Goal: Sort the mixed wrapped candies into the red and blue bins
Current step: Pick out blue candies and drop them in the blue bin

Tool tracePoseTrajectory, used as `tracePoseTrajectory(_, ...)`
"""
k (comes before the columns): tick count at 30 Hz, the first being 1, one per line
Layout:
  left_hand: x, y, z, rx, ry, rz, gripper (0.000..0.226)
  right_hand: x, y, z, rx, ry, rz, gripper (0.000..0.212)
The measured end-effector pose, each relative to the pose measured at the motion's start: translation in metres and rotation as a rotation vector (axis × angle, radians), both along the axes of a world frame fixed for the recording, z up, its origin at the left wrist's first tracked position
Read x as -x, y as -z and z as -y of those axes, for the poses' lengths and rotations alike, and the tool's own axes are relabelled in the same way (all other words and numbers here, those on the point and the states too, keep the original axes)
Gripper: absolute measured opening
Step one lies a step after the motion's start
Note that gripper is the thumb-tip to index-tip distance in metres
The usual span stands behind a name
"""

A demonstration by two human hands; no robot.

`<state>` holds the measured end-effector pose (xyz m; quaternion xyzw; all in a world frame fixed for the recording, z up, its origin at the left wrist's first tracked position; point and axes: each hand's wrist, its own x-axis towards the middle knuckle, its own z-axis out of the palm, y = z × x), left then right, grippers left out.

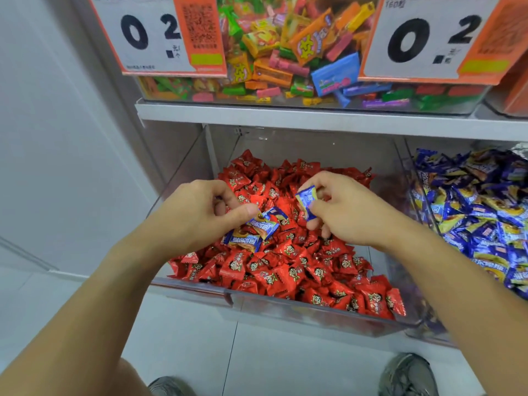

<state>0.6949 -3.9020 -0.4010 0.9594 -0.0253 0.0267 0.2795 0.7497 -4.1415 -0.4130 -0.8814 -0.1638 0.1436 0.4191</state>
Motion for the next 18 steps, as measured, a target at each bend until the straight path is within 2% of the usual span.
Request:
tracePoseTrajectory(3,0.001,0.006,0.008,-0.028,0.036,0.000,0.036,0.001,0.002,-0.007,0.069,-0.033,-0.044,0.020)
tracePoseTrajectory(6,-0.001,0.011,0.021,-0.011,0.065,0.044,0.028,0.002,0.001,-0.015,0.131,-0.036,-0.048,0.002)
tracePoseTrajectory(10,0.000,-0.002,0.010,0.182,-0.002,0.067,0.026,0.005,-0.008,-0.020,0.185,-0.057,0.105,0.019)
tracePoseTrajectory(13,0.006,-0.014,-0.002,0.355,-0.012,-0.031,0.026,0.002,-0.006,-0.026,0.193,-0.048,0.205,0.013)
tracePoseTrajectory(15,0.006,-0.013,-0.009,0.461,-0.072,-0.129,0.025,0.002,-0.004,-0.034,0.223,-0.080,0.252,0.019)
tracePoseTrajectory(18,0.006,-0.007,-0.017,0.428,-0.066,-0.188,0.016,0.004,0.001,-0.046,0.351,-0.164,0.237,0.035)
